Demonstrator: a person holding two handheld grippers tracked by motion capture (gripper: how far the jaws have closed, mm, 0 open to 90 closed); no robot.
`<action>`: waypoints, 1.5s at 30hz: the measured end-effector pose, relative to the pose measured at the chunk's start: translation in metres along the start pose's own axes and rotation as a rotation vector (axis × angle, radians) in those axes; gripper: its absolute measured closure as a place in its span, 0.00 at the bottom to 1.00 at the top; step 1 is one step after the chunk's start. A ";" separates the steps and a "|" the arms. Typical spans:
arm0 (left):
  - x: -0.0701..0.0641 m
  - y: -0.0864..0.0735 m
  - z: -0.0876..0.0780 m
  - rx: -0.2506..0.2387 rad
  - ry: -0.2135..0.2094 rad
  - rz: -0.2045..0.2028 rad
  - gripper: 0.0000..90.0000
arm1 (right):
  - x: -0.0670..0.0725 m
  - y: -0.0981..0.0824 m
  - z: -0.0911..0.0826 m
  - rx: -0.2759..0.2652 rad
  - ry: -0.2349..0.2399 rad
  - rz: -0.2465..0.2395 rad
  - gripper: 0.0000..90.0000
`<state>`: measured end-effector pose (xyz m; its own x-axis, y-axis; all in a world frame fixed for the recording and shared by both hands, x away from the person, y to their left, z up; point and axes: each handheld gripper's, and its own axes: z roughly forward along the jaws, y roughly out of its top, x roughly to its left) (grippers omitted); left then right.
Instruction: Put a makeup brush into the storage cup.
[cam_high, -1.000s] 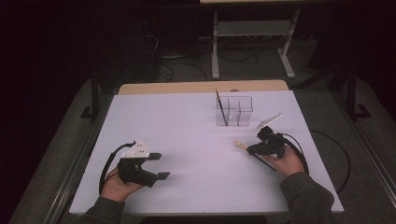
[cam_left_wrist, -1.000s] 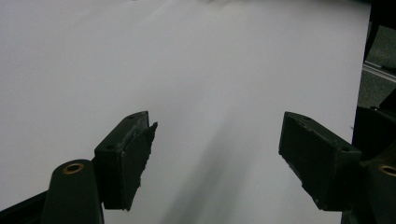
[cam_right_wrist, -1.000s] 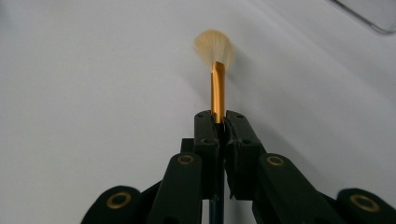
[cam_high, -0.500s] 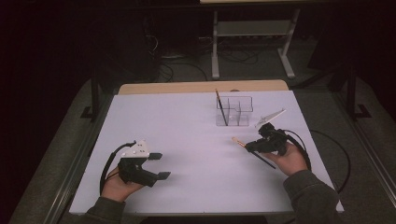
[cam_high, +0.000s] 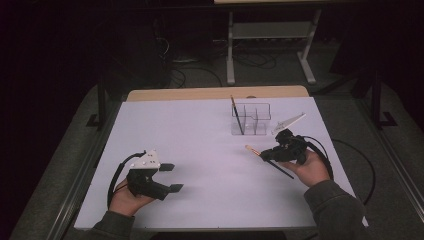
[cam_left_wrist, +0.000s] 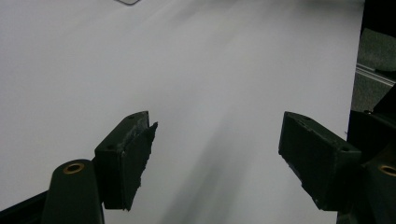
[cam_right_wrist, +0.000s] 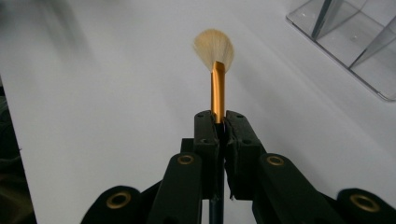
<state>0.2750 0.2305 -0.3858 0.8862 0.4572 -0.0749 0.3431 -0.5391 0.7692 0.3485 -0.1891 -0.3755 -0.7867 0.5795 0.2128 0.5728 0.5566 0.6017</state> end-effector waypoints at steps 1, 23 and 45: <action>0.000 0.000 0.000 0.000 0.000 0.001 0.27 | 0.001 0.001 0.000 0.003 0.001 -0.006 0.92; -0.003 0.010 0.004 -0.020 -0.028 0.011 0.28 | 0.030 0.016 0.002 0.005 0.067 -0.091 0.92; -0.007 0.043 0.008 0.004 -0.085 0.059 0.30 | 0.068 0.035 0.009 0.001 0.163 -0.244 0.92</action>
<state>0.2864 0.1983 -0.3571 0.9280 0.3632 -0.0832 0.2907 -0.5661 0.7714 0.3169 -0.1250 -0.3465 -0.9280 0.3245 0.1829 0.3619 0.6687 0.6495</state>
